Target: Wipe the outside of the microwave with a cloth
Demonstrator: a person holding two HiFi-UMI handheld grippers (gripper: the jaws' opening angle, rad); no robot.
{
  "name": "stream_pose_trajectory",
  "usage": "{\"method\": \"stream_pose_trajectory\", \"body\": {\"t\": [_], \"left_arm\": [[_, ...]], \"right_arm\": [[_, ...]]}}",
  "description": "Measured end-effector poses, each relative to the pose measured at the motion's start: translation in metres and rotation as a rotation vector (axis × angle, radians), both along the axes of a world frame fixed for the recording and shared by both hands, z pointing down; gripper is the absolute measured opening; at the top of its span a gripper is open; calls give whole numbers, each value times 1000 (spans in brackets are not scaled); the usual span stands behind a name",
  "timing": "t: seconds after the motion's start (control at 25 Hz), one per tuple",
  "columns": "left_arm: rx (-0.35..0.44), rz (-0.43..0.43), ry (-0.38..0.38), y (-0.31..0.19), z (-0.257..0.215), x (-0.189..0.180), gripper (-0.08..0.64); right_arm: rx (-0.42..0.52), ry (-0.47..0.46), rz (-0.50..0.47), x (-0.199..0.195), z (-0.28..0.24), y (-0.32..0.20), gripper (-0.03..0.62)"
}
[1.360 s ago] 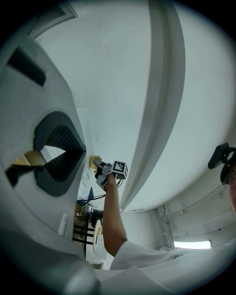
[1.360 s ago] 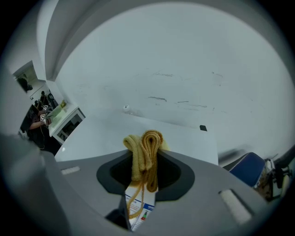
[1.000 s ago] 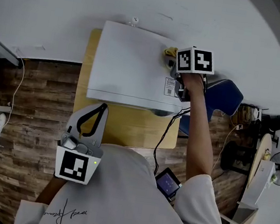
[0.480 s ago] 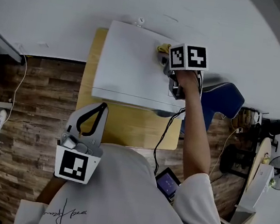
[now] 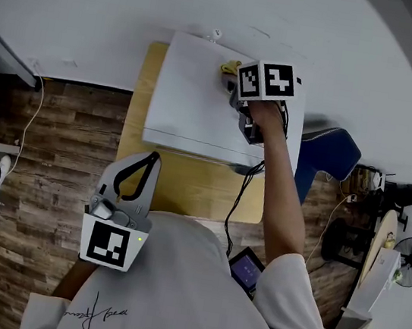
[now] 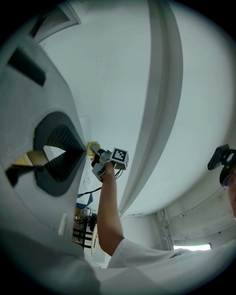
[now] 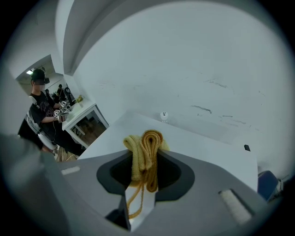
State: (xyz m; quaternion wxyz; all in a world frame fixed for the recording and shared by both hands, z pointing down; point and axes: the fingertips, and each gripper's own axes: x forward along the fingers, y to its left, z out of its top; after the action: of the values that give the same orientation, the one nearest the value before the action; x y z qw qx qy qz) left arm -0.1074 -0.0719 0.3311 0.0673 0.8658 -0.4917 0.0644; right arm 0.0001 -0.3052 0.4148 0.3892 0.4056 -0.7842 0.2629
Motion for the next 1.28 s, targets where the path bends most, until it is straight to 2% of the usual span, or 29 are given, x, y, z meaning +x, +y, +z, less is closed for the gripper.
{"method": "stream_pose_trajectory", "body": {"t": [0.4, 0.96, 1.16, 1.28], "left_arm": [[-5, -25, -6, 8, -1, -7, -8], [1, -79, -23, 21, -5, -15, -8], [4, -113, -10, 25, -10, -18, -8], [14, -116, -8, 29, -13, -15, -8]], "right_arm": [[-2, -15, -62, -40, -1, 4, 115], [2, -33, -210, -119, 2, 21, 115], [-11, -151, -298, -151, -6, 41, 117], [2, -199, -304, -146, -22, 51, 117]]}}
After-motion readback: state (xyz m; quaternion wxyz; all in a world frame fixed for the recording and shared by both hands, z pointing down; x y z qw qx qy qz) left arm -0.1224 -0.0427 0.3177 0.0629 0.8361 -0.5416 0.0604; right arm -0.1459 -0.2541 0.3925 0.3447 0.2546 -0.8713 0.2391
